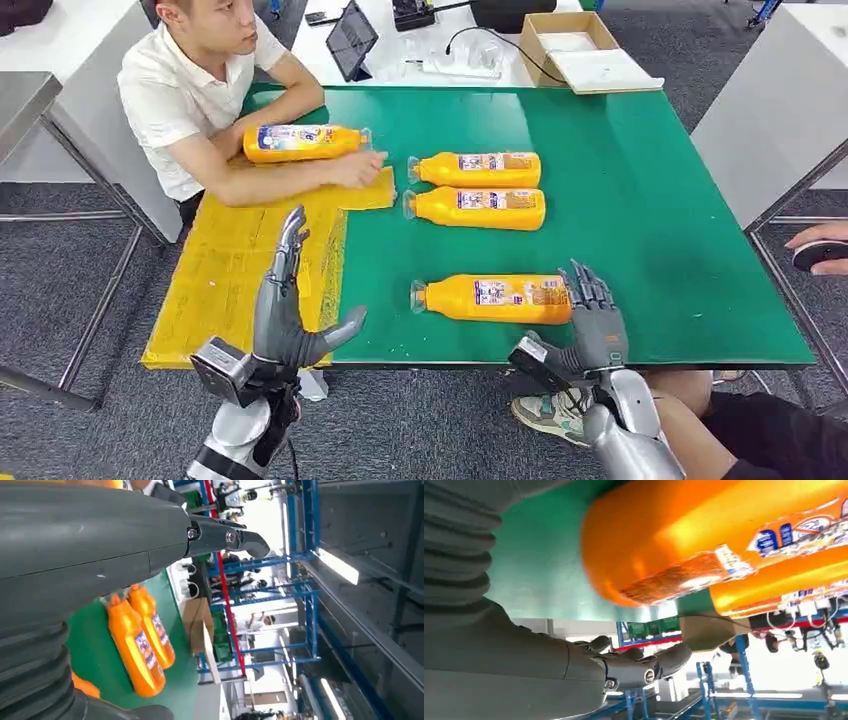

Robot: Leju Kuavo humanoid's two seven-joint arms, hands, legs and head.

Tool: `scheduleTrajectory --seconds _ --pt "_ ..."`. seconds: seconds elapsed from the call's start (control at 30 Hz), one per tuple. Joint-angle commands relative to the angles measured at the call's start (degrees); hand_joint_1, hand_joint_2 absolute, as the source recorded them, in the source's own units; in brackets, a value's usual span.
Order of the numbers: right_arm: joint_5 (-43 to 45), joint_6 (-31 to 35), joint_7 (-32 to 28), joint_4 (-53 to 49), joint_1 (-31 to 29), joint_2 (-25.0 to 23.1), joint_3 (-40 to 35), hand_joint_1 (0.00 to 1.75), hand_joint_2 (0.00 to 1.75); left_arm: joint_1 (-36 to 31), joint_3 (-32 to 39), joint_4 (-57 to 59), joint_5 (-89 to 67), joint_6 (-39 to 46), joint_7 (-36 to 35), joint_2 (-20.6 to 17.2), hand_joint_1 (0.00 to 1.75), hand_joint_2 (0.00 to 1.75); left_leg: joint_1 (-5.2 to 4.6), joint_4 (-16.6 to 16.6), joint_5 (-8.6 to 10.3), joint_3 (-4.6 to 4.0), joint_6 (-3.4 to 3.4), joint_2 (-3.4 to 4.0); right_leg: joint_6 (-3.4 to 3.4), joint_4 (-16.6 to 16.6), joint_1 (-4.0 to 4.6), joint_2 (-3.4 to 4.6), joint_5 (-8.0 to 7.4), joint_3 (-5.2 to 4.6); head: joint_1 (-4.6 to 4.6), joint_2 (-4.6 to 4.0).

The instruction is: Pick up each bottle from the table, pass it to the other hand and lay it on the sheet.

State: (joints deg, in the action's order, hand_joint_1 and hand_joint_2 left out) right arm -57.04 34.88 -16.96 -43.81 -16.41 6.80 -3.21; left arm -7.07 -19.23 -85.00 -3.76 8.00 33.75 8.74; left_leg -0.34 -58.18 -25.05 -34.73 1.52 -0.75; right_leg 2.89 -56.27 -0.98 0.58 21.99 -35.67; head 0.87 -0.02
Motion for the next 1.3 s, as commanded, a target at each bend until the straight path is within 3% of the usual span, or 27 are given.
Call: scheduleTrajectory --seconds 0.03,0.4,1.03,1.1,1.23,1.27,1.3 --pt "-2.0 -1.5 1.5 13.9 -7.8 -0.6 -4.3 0.00 1.75 -2.9 -1.3 4.4 0.9 -0.4 0.2 -0.4 0.00 1.75 0.07 0.1 -0.10 0.30 -0.12 0.08 -0.13 0.1 0.09 -0.02 0.09 0.29 0.02 0.00" --pt "-5.9 -2.3 2.6 20.3 -14.2 -2.0 -8.3 0.00 1.75 -5.1 -2.0 7.8 1.9 -1.7 0.6 0.4 0.00 1.75 0.04 0.0 -0.05 0.18 -0.11 0.14 -0.12 0.0 0.05 0.02 0.04 0.16 0.02 0.00" --pt "-6.1 -3.0 2.6 21.1 -14.5 -2.2 -8.7 0.00 1.75 -5.2 -2.1 8.0 2.2 -2.1 0.7 0.4 0.00 1.75 0.04 0.0 -0.03 0.09 -0.07 0.05 -0.07 0.0 0.04 -0.02 0.03 0.10 0.02 0.00" --pt "-5.6 -5.6 3.0 22.6 -15.3 -2.7 -8.7 0.00 1.75 -5.4 -2.3 8.5 2.3 -2.3 0.7 0.5 0.00 1.75 0.04 0.0 -0.03 0.10 -0.07 0.06 -0.08 0.0 0.05 -0.01 0.03 0.11 0.02 0.00" --pt "-4.3 -19.5 4.7 25.2 -16.9 -2.6 -9.6 0.00 1.75 -5.8 -2.3 9.2 2.7 -2.8 0.9 0.2 0.00 1.75 0.06 0.1 -0.09 0.27 -0.13 0.15 -0.15 0.0 0.08 0.02 0.07 0.25 0.00 0.00" --pt "-3.2 -21.2 4.4 25.7 -17.1 -2.6 -9.0 0.07 1.75 -6.0 -2.2 9.4 2.8 -2.9 0.9 0.2 0.00 1.75 0.06 0.0 -0.06 0.21 -0.11 0.15 -0.12 0.0 0.07 0.02 0.04 0.19 0.02 0.00" --pt "-2.9 -23.3 3.9 26.0 -17.4 -2.2 -9.3 1.69 1.75 -6.1 -2.2 9.6 3.0 -3.1 1.1 0.3 0.00 1.75 0.04 0.0 -0.02 0.13 -0.06 0.11 -0.07 0.0 0.05 -0.01 0.02 0.11 0.02 0.00"
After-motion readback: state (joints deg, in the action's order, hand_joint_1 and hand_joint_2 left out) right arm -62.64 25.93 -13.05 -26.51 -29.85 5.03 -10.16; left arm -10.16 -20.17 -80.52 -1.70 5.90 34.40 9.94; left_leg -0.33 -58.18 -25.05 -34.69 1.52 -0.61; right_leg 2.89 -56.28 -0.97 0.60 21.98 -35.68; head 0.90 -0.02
